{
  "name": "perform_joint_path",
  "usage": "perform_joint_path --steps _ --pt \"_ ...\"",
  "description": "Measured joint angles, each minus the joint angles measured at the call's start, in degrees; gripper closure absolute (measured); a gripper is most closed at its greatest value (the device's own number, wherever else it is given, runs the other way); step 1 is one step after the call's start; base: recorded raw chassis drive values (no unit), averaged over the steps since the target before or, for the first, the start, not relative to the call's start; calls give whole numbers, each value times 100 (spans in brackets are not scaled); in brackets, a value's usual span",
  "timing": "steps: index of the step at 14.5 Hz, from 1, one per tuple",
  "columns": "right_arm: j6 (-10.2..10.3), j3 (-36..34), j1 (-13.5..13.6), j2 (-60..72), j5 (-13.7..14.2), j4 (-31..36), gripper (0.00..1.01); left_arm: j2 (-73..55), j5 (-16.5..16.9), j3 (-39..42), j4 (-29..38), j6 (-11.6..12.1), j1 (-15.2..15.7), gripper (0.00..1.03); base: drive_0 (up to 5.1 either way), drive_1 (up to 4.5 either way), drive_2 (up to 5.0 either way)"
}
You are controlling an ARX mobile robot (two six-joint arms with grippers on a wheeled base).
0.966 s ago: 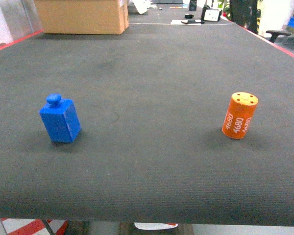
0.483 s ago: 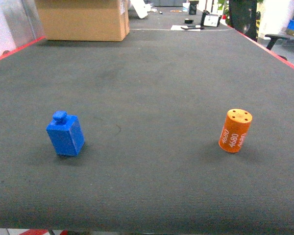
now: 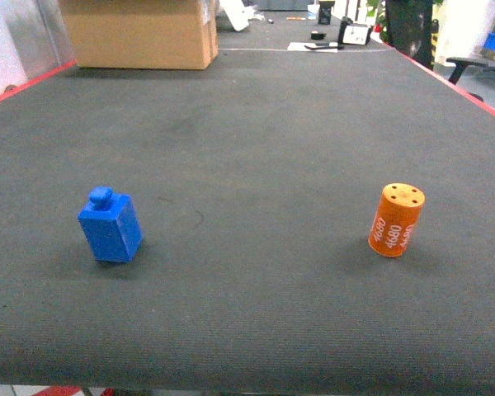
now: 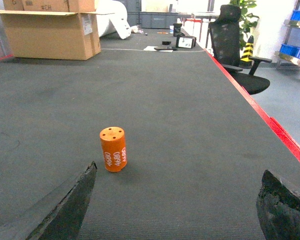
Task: Sort blue parts and orange caps into right shelf containers
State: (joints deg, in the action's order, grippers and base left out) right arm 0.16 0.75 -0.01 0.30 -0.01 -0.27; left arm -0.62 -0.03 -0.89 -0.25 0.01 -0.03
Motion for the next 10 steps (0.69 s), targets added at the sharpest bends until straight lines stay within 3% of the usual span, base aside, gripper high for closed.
perform_joint_path --steps 10 --pt "0 0 0 0 0 0 3 0 0 0 0 0 0 5 0 0 0"
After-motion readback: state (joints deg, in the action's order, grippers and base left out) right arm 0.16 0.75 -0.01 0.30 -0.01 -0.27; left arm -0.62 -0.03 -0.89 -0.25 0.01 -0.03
